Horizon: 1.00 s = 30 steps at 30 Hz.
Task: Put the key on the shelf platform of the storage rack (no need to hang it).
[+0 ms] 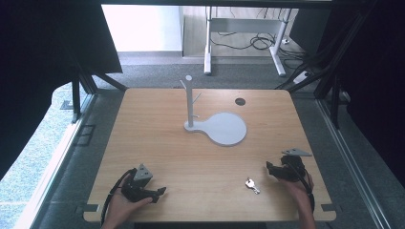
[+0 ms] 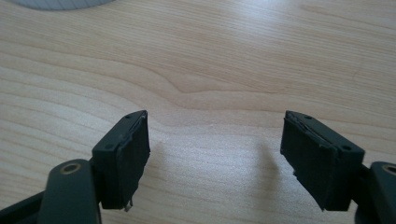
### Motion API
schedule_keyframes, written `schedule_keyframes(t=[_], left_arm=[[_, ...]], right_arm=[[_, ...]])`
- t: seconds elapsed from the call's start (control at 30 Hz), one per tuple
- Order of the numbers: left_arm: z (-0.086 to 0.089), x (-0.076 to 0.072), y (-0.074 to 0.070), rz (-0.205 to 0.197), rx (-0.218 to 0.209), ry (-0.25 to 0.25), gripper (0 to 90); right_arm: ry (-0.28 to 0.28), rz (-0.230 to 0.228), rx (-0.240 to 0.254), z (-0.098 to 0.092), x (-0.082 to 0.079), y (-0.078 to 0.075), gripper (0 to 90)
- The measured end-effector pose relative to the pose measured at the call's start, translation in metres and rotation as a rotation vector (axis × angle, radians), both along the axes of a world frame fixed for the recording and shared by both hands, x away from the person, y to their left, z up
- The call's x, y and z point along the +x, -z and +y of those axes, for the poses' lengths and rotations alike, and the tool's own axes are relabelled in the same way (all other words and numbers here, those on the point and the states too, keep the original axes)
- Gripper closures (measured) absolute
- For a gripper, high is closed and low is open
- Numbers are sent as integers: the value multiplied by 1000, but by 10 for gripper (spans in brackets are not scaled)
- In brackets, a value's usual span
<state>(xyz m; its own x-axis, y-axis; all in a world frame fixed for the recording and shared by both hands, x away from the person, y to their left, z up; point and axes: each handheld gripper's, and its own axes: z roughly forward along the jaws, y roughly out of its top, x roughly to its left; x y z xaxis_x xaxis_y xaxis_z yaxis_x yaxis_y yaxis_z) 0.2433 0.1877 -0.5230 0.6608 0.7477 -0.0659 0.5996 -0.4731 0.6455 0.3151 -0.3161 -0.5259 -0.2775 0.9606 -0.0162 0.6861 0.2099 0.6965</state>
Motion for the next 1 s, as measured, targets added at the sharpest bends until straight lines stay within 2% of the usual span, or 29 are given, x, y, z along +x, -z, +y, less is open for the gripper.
schedule_keyframes(t=[0.17, 0.4, 0.5, 0.77, 0.83, 1.0], left_arm=[[2, 0, 0, 0, 0, -5, 260], [2, 0, -1, 0, 2, -4, 260], [1, 0, 0, 0, 5, -3, 260], [2, 0, -1, 1, 6, -6, 260], [1, 0, 0, 3, 11, -2, 260], [0, -1, 0, 3, 12, -2, 260]], right_arm=[[-3, 22, 21, 0, -1, 1, 292], [-66, 20, 50, 1, -3, -1, 343], [-100, 26, 78, 0, -4, -2, 376], [-113, 29, 78, -2, -4, -3, 396], [-125, 38, 97, -2, -4, -3, 413], [-159, 38, 96, 0, -6, -9, 441]])
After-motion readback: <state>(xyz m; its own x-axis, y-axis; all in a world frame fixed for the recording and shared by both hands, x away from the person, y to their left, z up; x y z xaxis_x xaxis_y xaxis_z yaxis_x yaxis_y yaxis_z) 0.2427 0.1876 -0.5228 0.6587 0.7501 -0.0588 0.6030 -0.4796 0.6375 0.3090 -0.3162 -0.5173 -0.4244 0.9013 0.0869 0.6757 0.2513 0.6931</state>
